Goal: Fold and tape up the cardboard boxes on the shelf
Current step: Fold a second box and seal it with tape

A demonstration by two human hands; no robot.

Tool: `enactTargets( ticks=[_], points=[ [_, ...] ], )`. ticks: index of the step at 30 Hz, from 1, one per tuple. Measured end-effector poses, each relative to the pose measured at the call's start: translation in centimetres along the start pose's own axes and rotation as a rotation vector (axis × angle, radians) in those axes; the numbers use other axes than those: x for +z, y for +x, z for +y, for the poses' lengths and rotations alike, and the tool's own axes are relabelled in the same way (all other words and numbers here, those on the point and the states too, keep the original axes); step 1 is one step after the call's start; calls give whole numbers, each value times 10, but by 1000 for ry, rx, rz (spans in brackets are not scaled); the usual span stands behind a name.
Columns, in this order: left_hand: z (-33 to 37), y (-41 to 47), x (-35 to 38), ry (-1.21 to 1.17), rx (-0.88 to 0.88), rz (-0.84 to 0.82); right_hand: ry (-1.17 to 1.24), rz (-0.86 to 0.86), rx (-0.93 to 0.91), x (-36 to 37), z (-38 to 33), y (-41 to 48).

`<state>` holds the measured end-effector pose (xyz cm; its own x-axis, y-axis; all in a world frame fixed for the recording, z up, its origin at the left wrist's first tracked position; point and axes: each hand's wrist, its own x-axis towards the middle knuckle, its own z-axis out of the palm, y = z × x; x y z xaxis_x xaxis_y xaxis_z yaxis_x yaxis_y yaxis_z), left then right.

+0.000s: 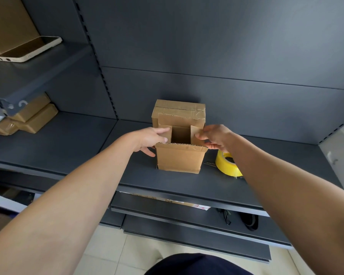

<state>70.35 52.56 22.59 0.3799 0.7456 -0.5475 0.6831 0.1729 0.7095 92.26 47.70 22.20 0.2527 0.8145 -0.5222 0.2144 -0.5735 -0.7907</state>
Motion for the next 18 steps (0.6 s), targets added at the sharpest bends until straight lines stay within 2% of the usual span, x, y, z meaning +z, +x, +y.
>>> enactTargets(
  ticks=[8,11,18],
  points=[
    [-5,0,0,-61,25,-14,48,45,-31,8,7,6],
    [-8,-2,-2,-137,18,-38,118,-29,-20,5,11,6],
    [-19,-5,-6,-382,27,-208,388,-186,23,-6,20,3]
  ],
)
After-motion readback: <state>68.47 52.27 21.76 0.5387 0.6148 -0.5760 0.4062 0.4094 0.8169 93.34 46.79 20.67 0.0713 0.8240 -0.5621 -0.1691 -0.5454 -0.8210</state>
